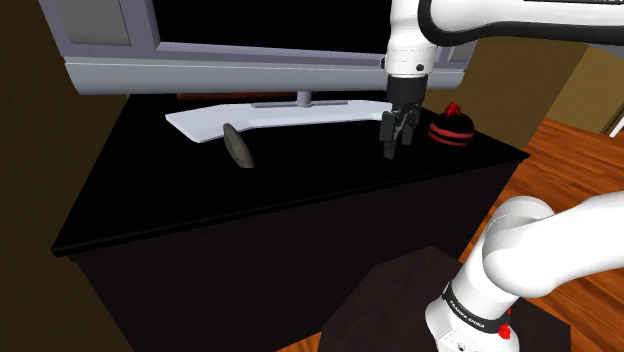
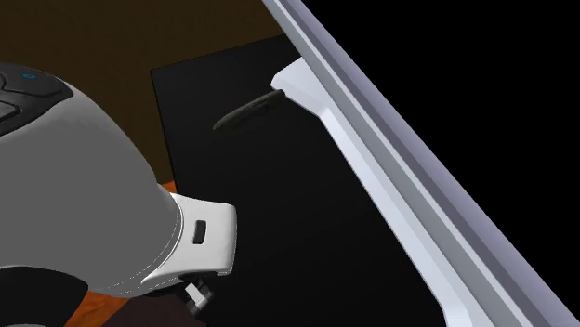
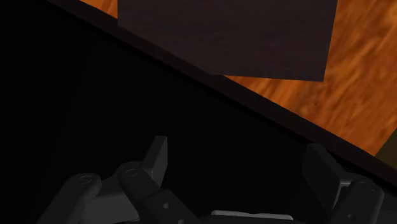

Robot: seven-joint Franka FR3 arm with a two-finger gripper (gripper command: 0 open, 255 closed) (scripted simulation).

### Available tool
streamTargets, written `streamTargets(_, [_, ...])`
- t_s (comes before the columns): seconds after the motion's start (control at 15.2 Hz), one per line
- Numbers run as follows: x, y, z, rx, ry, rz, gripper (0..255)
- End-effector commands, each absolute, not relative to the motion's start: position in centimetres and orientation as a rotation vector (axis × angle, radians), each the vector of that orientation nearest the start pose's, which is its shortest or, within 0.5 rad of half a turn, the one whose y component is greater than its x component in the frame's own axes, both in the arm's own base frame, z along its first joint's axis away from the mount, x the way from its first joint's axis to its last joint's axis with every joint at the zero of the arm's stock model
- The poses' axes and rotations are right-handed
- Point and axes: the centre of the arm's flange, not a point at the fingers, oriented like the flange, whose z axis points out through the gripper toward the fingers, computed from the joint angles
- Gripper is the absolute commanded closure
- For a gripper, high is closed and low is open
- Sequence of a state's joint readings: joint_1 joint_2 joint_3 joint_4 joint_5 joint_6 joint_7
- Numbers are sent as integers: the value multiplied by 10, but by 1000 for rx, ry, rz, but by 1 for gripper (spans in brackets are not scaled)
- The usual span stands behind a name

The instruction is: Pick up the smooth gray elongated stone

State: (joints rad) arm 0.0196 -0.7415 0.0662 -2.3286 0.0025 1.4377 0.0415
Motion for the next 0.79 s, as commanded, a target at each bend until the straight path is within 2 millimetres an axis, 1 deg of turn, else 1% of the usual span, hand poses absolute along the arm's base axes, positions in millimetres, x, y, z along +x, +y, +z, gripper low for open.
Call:
streamTargets(0.0, [303,32,578,-3183,-38,236,0])
streamTargets(0.73, [398,123,564,-3172,152,85,0])
